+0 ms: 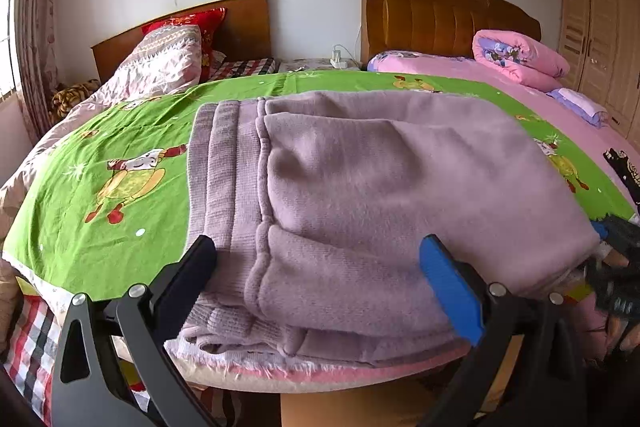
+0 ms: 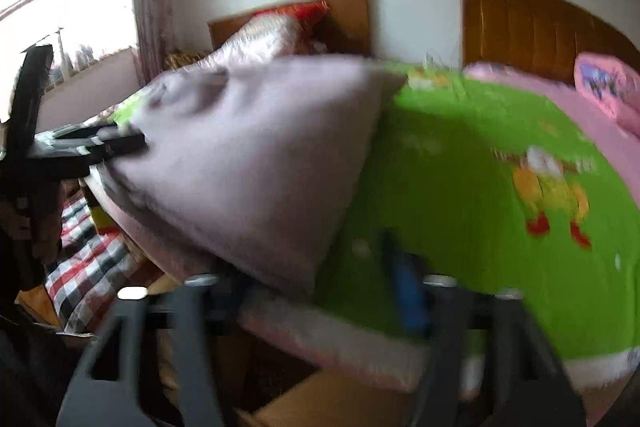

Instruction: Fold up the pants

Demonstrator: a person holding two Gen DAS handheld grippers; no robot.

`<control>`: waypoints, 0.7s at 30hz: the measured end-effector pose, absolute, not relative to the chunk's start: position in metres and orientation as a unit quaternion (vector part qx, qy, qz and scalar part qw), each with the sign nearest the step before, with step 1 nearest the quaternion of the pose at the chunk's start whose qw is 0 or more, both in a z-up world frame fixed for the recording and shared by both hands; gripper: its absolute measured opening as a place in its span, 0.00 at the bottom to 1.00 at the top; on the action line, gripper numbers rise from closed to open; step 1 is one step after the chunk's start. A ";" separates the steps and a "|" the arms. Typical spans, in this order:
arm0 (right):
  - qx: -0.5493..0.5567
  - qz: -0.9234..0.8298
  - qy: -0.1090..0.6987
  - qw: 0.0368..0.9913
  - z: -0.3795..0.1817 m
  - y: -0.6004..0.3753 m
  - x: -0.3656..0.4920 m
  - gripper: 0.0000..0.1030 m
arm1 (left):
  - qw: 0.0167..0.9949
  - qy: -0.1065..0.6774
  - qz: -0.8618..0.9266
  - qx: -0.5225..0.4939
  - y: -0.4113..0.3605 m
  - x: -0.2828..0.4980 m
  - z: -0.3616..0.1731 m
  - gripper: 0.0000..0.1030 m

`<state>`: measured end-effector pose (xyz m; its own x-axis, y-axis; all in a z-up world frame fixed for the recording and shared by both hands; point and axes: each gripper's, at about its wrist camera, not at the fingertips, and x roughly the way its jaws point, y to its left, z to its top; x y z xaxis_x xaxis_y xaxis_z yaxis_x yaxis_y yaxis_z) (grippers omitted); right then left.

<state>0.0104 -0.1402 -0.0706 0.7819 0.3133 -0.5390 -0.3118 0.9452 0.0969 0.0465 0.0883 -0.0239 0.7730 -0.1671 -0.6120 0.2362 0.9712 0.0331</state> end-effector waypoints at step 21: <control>-0.084 0.183 0.245 0.948 -0.022 -0.144 -0.052 0.56 | 0.947 0.289 -0.137 0.021 0.102 0.013 0.021 0.98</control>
<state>-0.0517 -0.1436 -0.0221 0.8134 0.3050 -0.4953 -0.3875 0.9192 -0.0704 0.0126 0.1017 0.0213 0.7949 -0.2481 -0.5537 0.2718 0.9615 -0.0405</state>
